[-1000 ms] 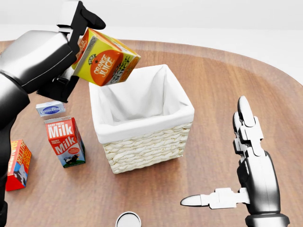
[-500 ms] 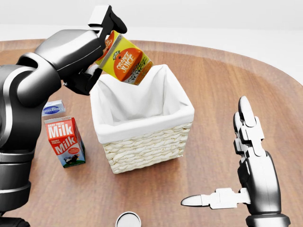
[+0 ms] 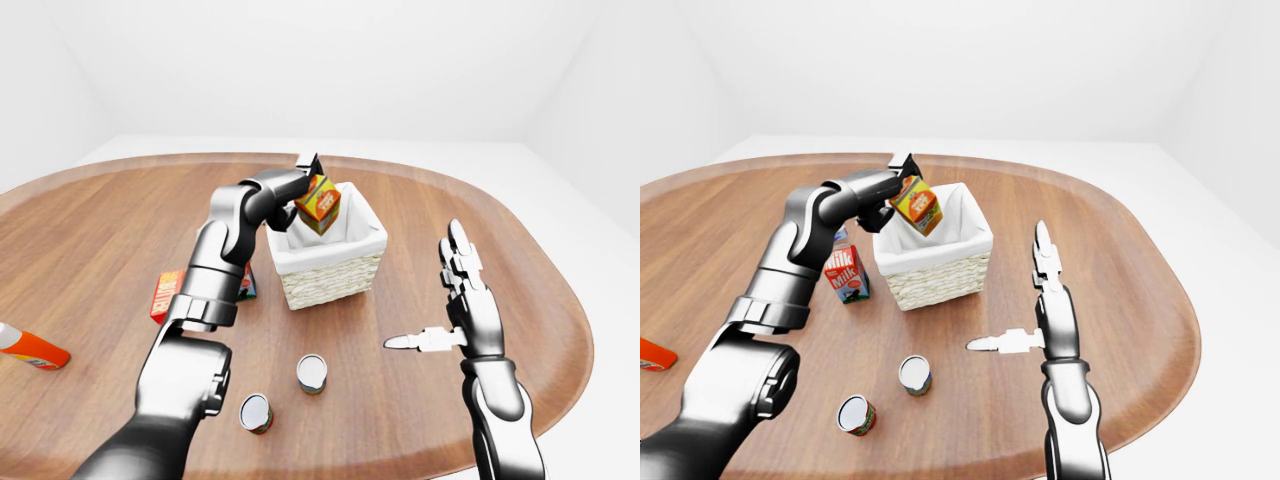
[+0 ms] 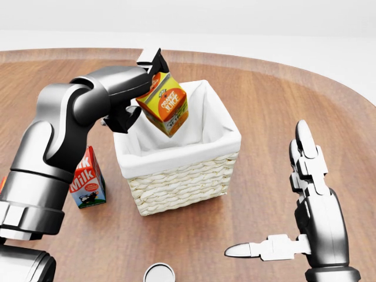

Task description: Pick up the orange juice, and put it in the basket.

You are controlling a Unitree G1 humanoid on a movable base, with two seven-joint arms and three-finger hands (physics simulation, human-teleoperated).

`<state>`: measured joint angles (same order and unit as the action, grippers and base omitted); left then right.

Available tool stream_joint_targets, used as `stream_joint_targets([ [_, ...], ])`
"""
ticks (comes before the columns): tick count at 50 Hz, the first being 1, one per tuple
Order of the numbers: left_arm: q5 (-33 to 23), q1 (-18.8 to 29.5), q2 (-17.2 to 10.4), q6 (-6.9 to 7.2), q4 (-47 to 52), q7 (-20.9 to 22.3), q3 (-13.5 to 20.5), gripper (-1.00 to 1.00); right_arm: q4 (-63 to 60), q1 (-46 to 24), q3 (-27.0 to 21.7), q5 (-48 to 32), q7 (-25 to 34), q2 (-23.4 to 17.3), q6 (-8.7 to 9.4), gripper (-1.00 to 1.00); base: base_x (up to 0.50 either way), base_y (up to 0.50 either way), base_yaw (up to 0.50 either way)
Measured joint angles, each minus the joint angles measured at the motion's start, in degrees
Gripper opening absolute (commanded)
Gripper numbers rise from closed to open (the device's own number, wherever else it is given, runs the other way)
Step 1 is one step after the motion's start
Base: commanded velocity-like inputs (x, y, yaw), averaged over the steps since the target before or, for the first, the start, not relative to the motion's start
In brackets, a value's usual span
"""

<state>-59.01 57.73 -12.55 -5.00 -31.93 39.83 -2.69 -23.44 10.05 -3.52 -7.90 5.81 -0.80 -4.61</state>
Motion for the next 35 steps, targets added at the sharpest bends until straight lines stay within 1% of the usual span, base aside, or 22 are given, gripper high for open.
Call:
stream_joint_targets([
  [6, -1.1, 1.4, 0.7, 0.0, -4.6, -1.4, -0.6, -1.0, 0.0, 0.1, 0.0, 0.0, 0.1, 0.0, -0.05, 1.0, 0.0, 0.0, 0.0],
  [14, -2.0, 3.3, 1.2, 0.0, -10.3, -4.5, -1.1, -1.0, -0.1, 0.2, 0.1, 0.0, 0.2, 0.0, -0.18, 1.0, 0.0, 0.0, 0.0],
  [26, -2.9, 7.1, 0.9, 0.01, -18.2, -10.3, -1.5, -1.0, -0.1, 0.4, 0.2, 0.0, 0.2, 0.1, -0.28, 1.0, 0.0, 0.0, 0.0],
  [35, -3.6, 8.8, 0.8, 0.01, -22.4, -13.4, -1.9, -1.0, 0.0, 0.4, 0.3, -0.1, 0.2, 0.0, -0.36, 1.0, 0.0, 0.0, 0.0],
])
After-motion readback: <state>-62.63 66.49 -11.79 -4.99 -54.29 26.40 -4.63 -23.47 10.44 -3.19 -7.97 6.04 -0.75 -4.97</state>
